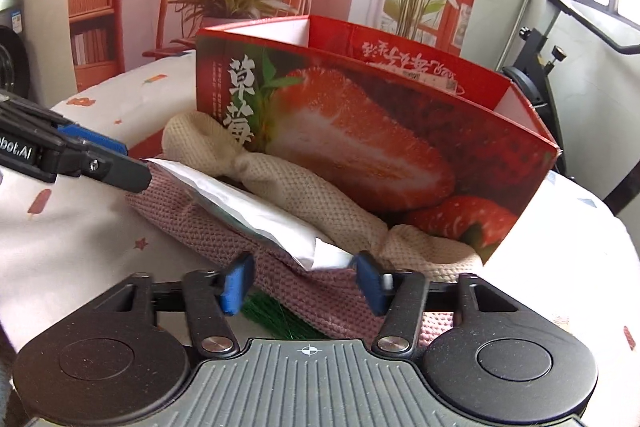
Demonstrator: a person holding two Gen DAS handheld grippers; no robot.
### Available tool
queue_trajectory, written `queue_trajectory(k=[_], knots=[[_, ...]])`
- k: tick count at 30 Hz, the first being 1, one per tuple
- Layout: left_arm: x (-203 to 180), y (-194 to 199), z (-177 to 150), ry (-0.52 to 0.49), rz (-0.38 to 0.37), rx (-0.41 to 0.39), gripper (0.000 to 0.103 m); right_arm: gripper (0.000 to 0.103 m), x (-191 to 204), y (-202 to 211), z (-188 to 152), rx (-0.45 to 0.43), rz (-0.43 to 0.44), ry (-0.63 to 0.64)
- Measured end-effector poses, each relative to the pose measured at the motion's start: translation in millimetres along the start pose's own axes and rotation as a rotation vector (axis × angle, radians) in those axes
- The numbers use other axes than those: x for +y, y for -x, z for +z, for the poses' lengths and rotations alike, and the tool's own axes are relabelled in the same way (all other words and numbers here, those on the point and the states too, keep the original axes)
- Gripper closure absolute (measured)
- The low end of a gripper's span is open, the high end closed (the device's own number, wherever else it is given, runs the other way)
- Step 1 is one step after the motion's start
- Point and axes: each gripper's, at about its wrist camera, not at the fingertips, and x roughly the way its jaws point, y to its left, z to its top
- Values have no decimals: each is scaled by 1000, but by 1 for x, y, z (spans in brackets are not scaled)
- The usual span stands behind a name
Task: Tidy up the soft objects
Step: 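Reach both grippers to the clear bag of green cables, then close both grippers on the clear bag of green cables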
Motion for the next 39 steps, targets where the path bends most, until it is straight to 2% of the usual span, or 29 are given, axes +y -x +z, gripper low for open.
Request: queue_trajectory(k=[4,9,16,31,34,39], knots=[[-3,-5,1,-12,5,6,48,77,-6,-6,4,-12,-9,-27],[-5,-9,0,-11,6,8,48,93,-16,-7,6,-10,-13,-64],[-6,-19,9,5,-5,7,48,93,-25,-9,10,-19,-18,-134],[-19,-37,31,-64,5,-46,47,94,-42,-16,23,-40,-20,-251],[-20,-43,36,-81,17,-54,46,85,-44,-21,25,-40,-22,-261],[-19,-49,40,-85,-6,-64,45,84,-48,-29,28,-27,-19,-260]])
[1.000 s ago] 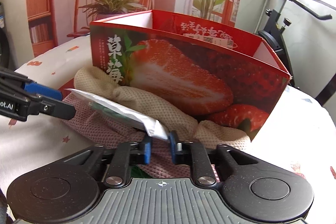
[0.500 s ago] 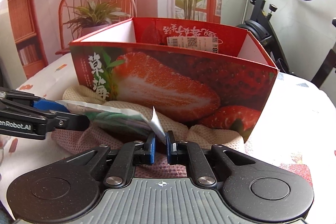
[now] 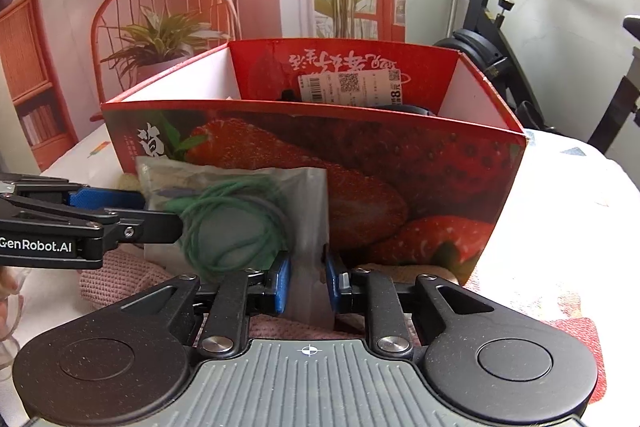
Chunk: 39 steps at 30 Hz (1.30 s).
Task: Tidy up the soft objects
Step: 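Close both grippers on the clear bag of green cables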
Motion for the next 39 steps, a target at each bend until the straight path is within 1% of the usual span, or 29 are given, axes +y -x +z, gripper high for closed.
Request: queue_trajectory(k=[1,3,4,5,6,9,15,20,22,25,27,30,32,39], knots=[[1,0,0,3,-11,-1,46,87,0,-1,0,4,6,5],[0,1,-2,-3,-14,-9,51,91,1,-1,0,3,5,19],[-1,0,-2,-10,-3,-9,60,94,0,-1,-1,3,0,20],[0,0,-2,-13,6,-5,66,96,0,-1,-1,4,-5,16],[2,0,-2,-6,3,-3,67,96,-2,-1,-1,4,-3,9],[5,2,-2,21,-17,-5,67,96,-2,1,-2,-2,-6,4],[3,6,-1,23,-27,-12,67,98,1,8,-2,-19,-9,5],[-1,13,-1,27,-57,-27,67,100,0,18,-3,-33,-11,12],[-5,14,-1,12,-69,-31,67,100,-2,22,-4,-32,-8,13],[-10,10,-3,-26,-54,-20,67,100,-5,24,-5,-24,-28,12],[-8,7,-4,-14,-51,-12,67,102,-9,25,-5,-28,-36,-12],[-2,6,-8,7,-51,-8,62,102,-14,24,-6,-22,-50,-39],[0,5,-9,7,-56,5,56,102,-15,23,-6,-20,-54,-42],[0,2,-10,-7,-77,2,48,102,-16,15,-7,-10,-47,-41]])
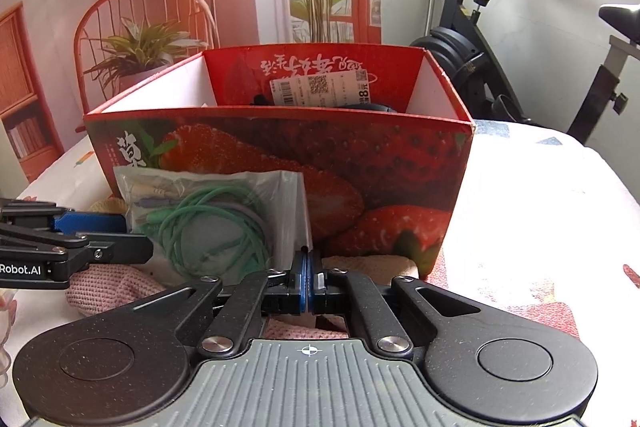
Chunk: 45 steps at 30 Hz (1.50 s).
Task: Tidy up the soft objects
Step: 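Close both grippers on the clear bag of green cables, then lift the cable bag with both grippers over the red box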
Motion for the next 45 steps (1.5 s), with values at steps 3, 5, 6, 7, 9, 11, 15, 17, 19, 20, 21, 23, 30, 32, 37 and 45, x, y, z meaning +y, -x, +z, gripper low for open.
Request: queue_trajectory(k=[3,5,6,7,9,11,15,17,19,20,21,23,30,32,37,45], knots=[[2,-3,0,12,0,-3,48,98,4,-1,0,-2,6,29],[3,-5,0,17,1,-1,49,85,7,0,1,-22,6,61],[3,-5,0,21,1,3,49,81,8,0,2,-34,13,67],[4,-5,0,26,1,5,49,73,8,0,2,-37,18,68],[5,-6,1,36,0,6,49,66,8,-3,5,-36,26,63],[7,-7,2,49,-1,8,49,63,8,-8,8,-31,35,55],[10,-12,3,70,3,30,49,60,7,-19,12,7,87,10],[11,-15,4,79,8,38,49,56,8,-24,13,28,100,0],[13,-16,5,105,0,38,49,59,9,-27,13,36,111,-19],[13,-16,6,116,-4,36,50,65,10,-27,14,38,119,-29],[12,-15,7,116,-9,35,53,69,11,-26,14,36,126,-36],[7,-13,10,83,3,43,60,77,14,-23,14,28,128,-36],[4,5,16,74,1,5,67,86,15,-4,19,-31,119,-43],[2,12,20,66,3,-15,67,86,17,4,23,-56,119,-37],[-7,34,37,35,4,-78,67,86,19,28,37,-121,123,-34],[-20,62,61,11,-4,-171,67,86,19,62,68,-216,132,-33]])
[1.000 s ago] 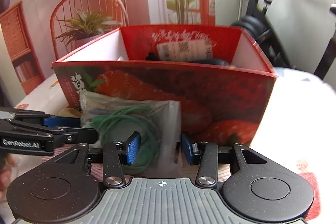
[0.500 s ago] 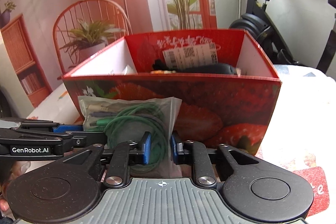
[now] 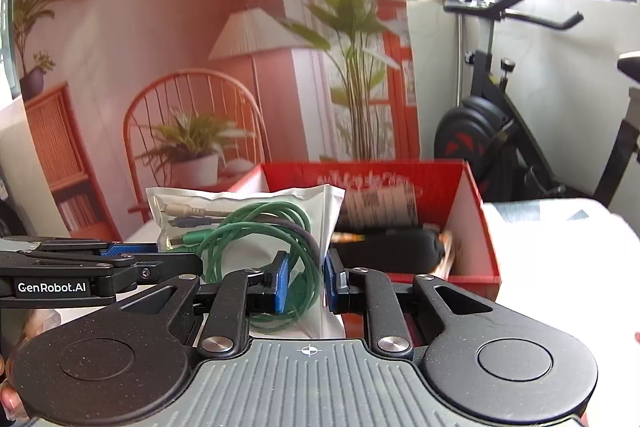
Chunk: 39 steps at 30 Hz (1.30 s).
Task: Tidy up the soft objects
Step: 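Lift the cable bag with both grippers over the red box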
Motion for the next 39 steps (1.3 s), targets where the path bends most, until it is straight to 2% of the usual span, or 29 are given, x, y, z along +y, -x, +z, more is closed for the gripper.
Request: queue_trajectory(k=[10,19,27,35,37,39], knots=[[1,2,32,12,4,-82,67,85,8,-1,54,-71,2,56],[8,-27,54,29,12,-73,67,85,6,-36,89,-82,-29,121],[16,-65,52,41,24,3,67,85,-12,-75,83,-19,-63,97],[23,-87,37,35,45,107,67,84,-26,-107,56,114,-84,47],[24,-88,36,30,60,120,65,81,-27,-112,51,138,-92,31],[27,-88,36,34,79,122,58,76,-29,-115,47,154,-115,11]])
